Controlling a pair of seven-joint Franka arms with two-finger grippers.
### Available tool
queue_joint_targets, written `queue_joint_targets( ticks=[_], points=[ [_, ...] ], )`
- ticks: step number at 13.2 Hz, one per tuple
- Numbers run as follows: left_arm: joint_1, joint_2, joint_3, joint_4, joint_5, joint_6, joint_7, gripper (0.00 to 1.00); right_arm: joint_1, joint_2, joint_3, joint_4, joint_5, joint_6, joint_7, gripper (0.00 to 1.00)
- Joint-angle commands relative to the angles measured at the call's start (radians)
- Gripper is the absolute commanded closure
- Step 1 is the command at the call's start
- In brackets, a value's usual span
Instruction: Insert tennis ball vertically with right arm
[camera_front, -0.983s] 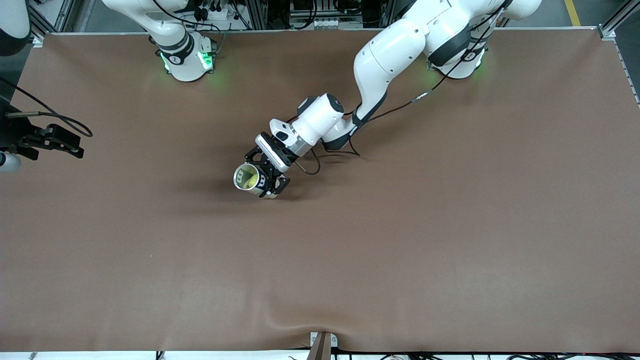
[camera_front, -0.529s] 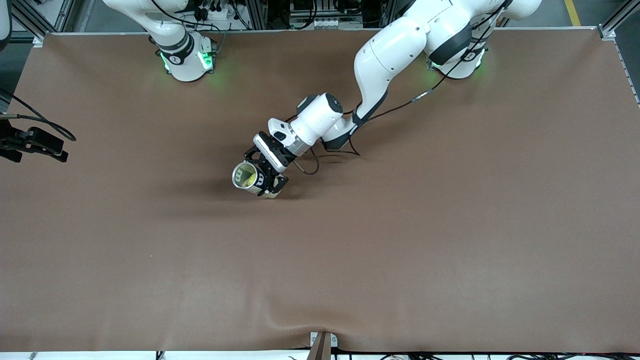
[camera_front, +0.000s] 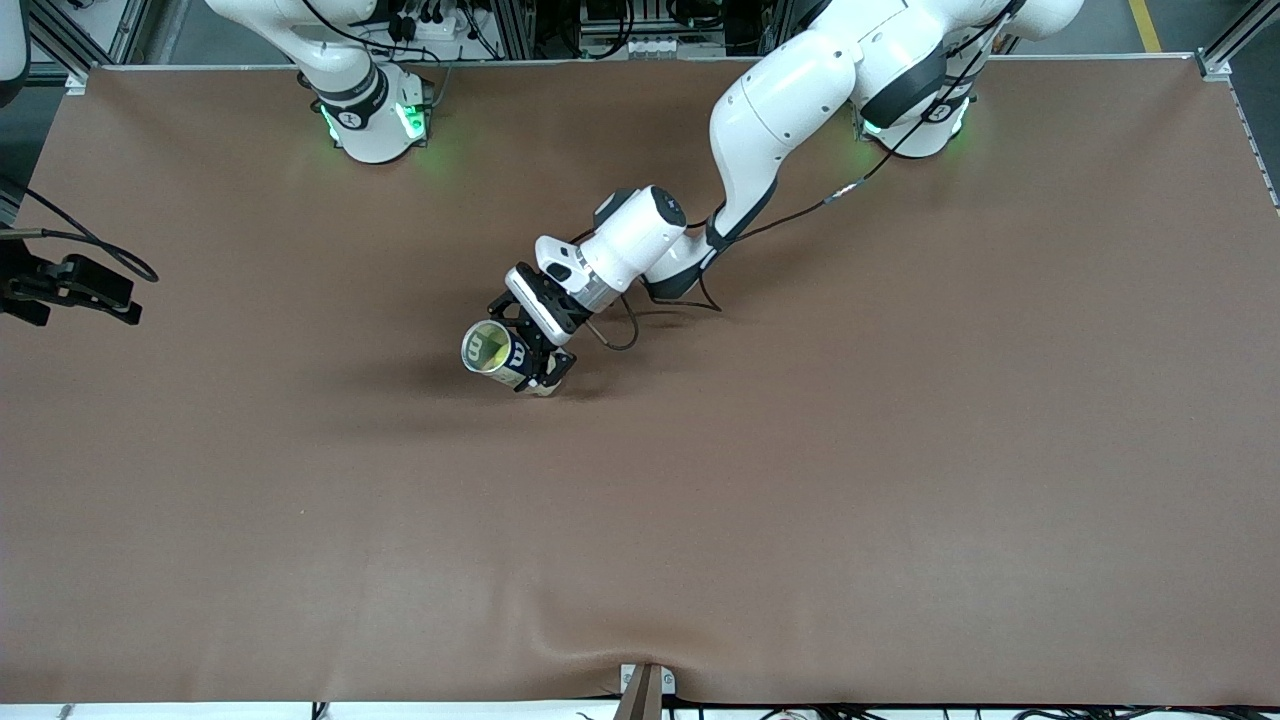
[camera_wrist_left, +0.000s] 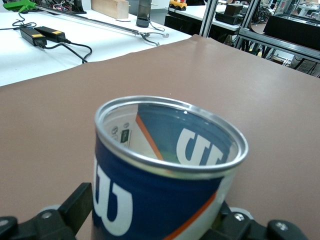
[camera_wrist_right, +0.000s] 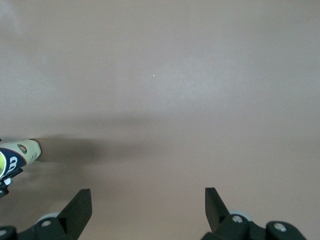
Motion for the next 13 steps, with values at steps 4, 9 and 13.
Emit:
queue_joint_targets(
  ticks=[4, 9, 13],
  points=[
    [0.018, -0.043, 0.009, -0.036, 0.004, -0.006, -0.027, 0.00, -0.005, 0.013, 0.012, 0.028, -0.017, -0.017, 0.004, 0.00],
    [0.018, -0.043, 0.007, -0.036, 0.004, 0.006, -0.033, 0.00, -0.005, 0.013, 0.012, 0.028, -0.017, -0.014, 0.004, 0.00],
    [0.015, -0.045, 0.001, -0.036, 0.007, 0.021, -0.044, 0.00, -0.005, 0.013, 0.012, 0.028, -0.017, -0.014, 0.002, 0.00]
  ],
)
